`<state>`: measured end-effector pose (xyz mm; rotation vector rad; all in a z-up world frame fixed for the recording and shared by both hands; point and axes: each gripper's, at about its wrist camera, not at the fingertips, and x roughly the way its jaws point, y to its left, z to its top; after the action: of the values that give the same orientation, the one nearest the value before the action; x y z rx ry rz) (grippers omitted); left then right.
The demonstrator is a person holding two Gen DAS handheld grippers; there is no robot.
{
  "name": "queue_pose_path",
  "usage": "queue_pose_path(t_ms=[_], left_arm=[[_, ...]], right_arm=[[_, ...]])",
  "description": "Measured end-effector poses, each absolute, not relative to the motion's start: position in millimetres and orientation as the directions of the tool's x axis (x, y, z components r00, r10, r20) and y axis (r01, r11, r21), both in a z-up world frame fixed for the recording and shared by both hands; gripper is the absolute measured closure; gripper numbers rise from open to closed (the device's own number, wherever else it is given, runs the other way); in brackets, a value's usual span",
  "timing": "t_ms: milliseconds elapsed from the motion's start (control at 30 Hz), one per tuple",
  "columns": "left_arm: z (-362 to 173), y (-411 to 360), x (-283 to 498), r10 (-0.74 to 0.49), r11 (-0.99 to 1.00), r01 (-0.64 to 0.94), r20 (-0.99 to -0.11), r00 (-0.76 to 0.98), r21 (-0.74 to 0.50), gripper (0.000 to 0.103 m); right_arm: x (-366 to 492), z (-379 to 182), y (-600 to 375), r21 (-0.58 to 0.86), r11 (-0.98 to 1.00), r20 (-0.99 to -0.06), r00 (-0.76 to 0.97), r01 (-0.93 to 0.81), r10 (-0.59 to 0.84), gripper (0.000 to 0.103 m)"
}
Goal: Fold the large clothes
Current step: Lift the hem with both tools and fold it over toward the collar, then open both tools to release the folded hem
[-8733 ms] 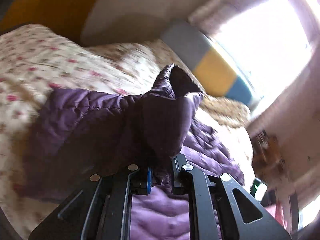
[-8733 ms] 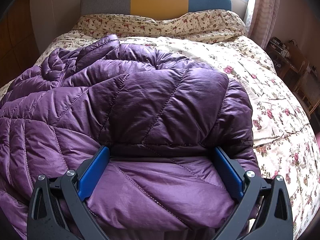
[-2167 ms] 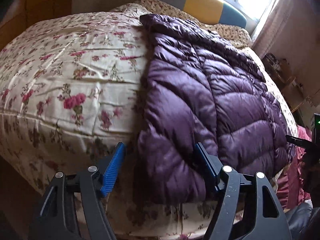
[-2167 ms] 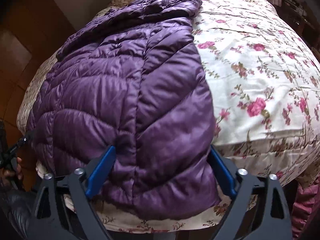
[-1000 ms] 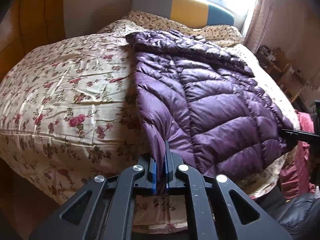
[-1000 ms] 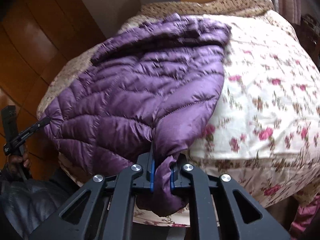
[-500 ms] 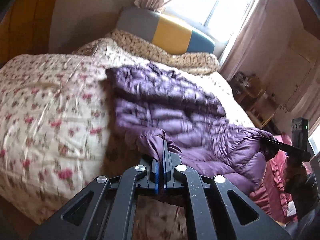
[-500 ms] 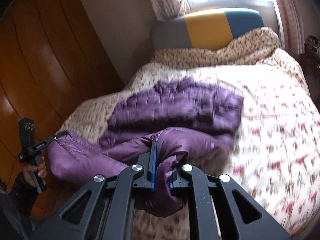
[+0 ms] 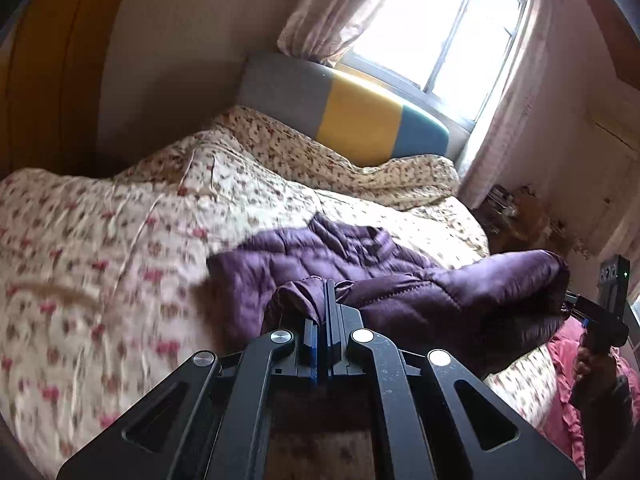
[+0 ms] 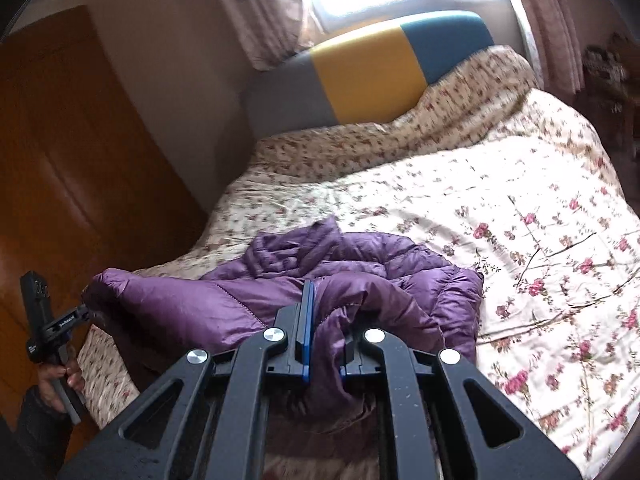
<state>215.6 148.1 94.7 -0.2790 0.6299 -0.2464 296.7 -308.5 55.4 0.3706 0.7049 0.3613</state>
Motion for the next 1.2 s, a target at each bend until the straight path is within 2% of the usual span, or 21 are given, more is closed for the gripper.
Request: queue_pose_path(t_ms=[200, 367, 567, 700, 767, 800, 933, 967, 1000, 1033, 1067, 1200], left_arm=[[77, 142, 302, -0.268, 0.948, 0.097, -0.599, 0.755, -0.302, 0.101], [47, 137, 350, -0.23, 0.958, 0.046, -0.66, 0.715, -0.284, 0.101], [9, 133, 396, -0.19, 0.964, -0.019, -0.737, 0.649, -0.264, 0.101], [-7, 139, 414, -0.211, 0.952, -0.049, -0.764, 0.609, -0.301, 0.099], [-11, 146, 419, -0.239, 0.939, -0.061, -0.767, 0.595, -0.34, 0.099], [-11, 150, 420, -0.258, 0.929, -0.064, -0.762, 0.594, -0.364, 0.099], [-5, 157, 417, -0.283, 0.914, -0.066, -0.745, 0.604, -0.4, 0.084], [-3, 158, 415, -0.281, 0.914, -0.066, -0.742, 0.609, -0.4, 0.075], [0, 160, 411, -0.279, 0.912, -0.069, -0.733, 0.62, -0.405, 0.058], [4, 164, 407, -0.273, 0.907, -0.08, -0.721, 0.637, -0.414, 0.047], [7, 167, 403, -0.268, 0.902, -0.088, -0.71, 0.652, -0.422, 0.031], [16, 179, 385, -0.279, 0.888, -0.087, -0.679, 0.679, -0.451, 0.029]], right_arm=[[340, 16, -308, 0.449, 0.885, -0.609, 0.681, -0.127, 0.406, 0.095], [371, -13, -311, 0.45, 0.892, -0.657, 0.66, -0.045, 0.365, 0.087], [389, -34, -309, 0.46, 0.888, -0.682, 0.642, 0.004, 0.35, 0.067], [391, -35, -309, 0.503, 0.864, -0.662, 0.642, -0.001, 0.386, 0.04], [388, -30, -307, 0.506, 0.862, -0.655, 0.647, -0.006, 0.389, 0.033], [387, -27, -306, 0.515, 0.857, -0.648, 0.649, -0.011, 0.398, 0.023], [379, -7, -303, 0.515, 0.856, -0.611, 0.688, -0.029, 0.391, 0.006], [377, -2, -303, 0.516, 0.856, -0.603, 0.697, -0.032, 0.389, 0.006], [374, 3, -304, 0.513, 0.858, -0.594, 0.707, -0.035, 0.384, 0.006], [372, 7, -305, 0.512, 0.858, -0.59, 0.711, -0.038, 0.383, 0.006], [368, 9, -306, 0.507, 0.861, -0.587, 0.715, -0.042, 0.381, 0.006], [349, 7, -312, 0.471, 0.882, -0.608, 0.714, -0.027, 0.347, 0.006]])
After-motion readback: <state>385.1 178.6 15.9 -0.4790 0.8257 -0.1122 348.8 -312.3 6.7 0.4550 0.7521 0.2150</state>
